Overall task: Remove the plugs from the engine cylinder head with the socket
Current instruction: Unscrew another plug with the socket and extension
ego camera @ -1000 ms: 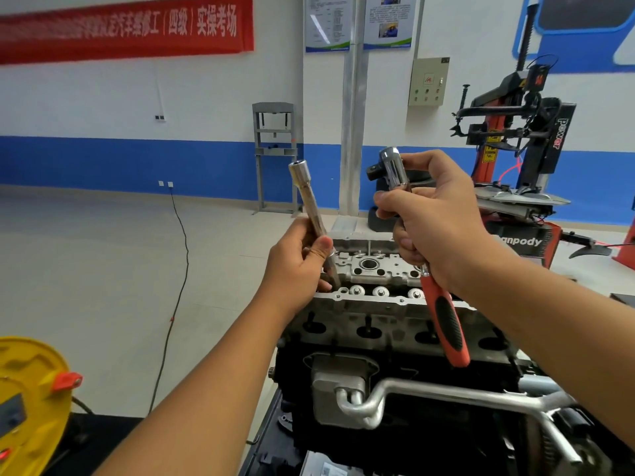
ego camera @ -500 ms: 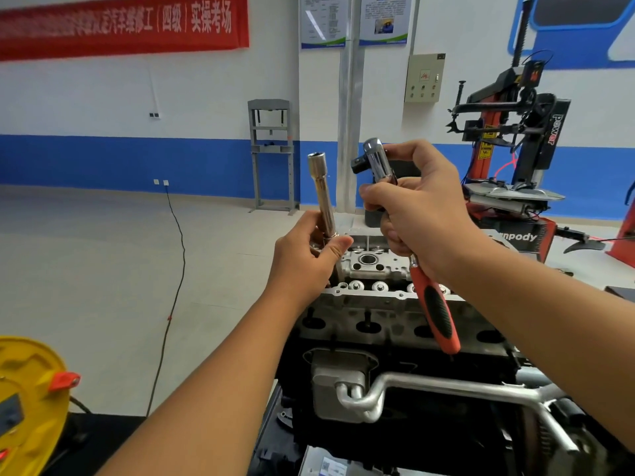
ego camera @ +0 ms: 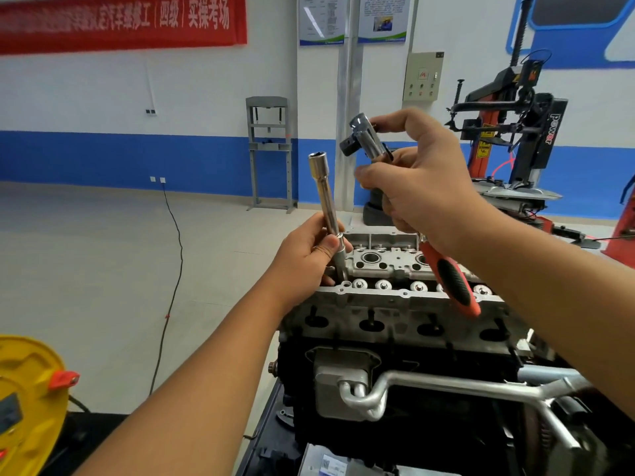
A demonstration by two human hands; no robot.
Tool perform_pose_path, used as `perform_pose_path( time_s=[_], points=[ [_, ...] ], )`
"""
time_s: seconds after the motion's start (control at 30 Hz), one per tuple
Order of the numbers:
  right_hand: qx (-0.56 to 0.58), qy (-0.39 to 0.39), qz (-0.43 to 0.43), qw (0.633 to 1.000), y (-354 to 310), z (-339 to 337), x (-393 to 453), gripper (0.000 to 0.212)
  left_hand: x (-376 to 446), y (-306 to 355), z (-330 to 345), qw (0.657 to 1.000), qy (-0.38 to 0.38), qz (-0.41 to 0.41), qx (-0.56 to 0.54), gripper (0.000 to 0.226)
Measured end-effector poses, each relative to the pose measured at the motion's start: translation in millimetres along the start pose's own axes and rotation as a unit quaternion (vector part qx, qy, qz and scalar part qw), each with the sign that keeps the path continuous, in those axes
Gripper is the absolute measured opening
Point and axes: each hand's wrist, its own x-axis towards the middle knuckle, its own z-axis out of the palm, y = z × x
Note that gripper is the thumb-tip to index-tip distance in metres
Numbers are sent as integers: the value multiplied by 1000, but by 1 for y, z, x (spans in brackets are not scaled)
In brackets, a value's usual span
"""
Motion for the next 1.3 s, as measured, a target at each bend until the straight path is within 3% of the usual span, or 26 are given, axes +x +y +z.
perform_pose_path(
  time_s=[0.27, 0.53, 0.77, 1.07, 1.3],
  points=[
    [-58, -17, -21, 998, 1, 0, -2, 43, 0, 0, 0, 1000, 13, -7, 8, 19],
    [-74, 3, -33, 997, 10, -3, -4, 44, -4, 0, 8, 992, 88, 36, 79, 19],
    [-29, -13, -47, 998, 3, -10, 7, 43, -3, -1, 9, 993, 17, 38, 114, 21],
    [-243, -50, -97, 964, -22, -18, 8, 41, -8, -2, 10, 992, -3, 47, 113, 14],
    [-428, -133, -122, 886, -58, -28, 12, 44, -10, -2, 10, 992, -10, 50, 117, 15]
  ],
)
